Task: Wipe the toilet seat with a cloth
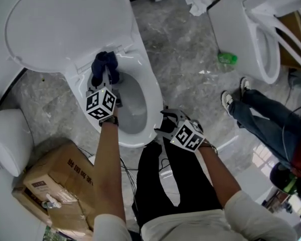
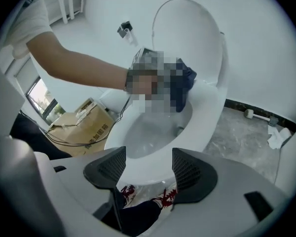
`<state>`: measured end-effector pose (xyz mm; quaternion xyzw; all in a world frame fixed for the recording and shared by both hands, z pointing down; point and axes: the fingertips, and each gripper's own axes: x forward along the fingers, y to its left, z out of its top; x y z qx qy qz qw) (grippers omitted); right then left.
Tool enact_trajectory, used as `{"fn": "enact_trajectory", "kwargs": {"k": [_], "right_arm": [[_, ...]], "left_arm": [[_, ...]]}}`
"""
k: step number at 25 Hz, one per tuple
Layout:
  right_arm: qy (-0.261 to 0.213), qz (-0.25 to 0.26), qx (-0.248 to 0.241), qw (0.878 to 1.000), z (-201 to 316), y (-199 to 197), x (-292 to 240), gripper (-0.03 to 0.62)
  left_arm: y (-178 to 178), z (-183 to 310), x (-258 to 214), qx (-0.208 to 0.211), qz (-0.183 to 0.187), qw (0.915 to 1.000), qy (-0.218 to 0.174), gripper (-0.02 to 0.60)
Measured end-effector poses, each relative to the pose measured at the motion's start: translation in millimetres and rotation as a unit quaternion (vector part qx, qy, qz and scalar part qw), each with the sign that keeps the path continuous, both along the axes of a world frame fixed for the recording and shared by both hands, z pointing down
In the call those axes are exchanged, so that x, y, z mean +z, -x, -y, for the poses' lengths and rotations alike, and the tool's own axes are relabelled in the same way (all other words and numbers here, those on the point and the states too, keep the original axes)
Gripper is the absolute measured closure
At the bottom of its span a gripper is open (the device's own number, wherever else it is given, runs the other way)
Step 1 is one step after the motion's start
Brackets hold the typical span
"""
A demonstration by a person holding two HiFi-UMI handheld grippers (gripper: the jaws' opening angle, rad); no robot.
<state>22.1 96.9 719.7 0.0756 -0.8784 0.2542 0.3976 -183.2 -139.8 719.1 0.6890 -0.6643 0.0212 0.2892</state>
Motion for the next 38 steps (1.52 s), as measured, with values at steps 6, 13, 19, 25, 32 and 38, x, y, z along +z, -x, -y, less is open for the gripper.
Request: {"fn": "enact_trajectory", "kwargs": {"k": [6, 13, 19, 25, 32, 38], "right_arm": [[-0.028, 0.032, 0.118, 0.992, 55.1, -13.1, -16.6, 0.331], [-0.095, -0.023, 0.198, 0.975, 100.5, -47.8, -14.5, 0.514], [-0.107, -0.046, 0.243, 0.963, 115.0, -69.4, -18.5, 0.530], [-0.115, -0.035, 0.267, 0.956, 116.2, -78.9, -26.5, 0.531], [-0.117, -0.031, 0.277, 0.953, 111.6, -78.9, -31.8, 0.531], [-0.127, -0.019, 0.280, 0.951, 107.6, -72.6, -38.1, 0.531]], "left_arm": [[-12.5, 14.6, 9.5, -0.017, -0.029, 0.9994, -0.012, 0.545], [-29.9, 19.9, 8.1, -0.005, -0.035, 0.9993, -0.015, 0.545], [-66.0, 20.3, 10.7, 0.032, -0.052, 0.9980, -0.016, 0.545], [-113.6, 6.1, 15.3, 0.087, -0.064, 0.9941, -0.012, 0.545], [-160.2, -26.2, 21.0, 0.166, -0.076, 0.9831, 0.001, 0.545], [-181.2, -61.2, 26.5, 0.229, -0.072, 0.9703, 0.030, 0.545]]}}
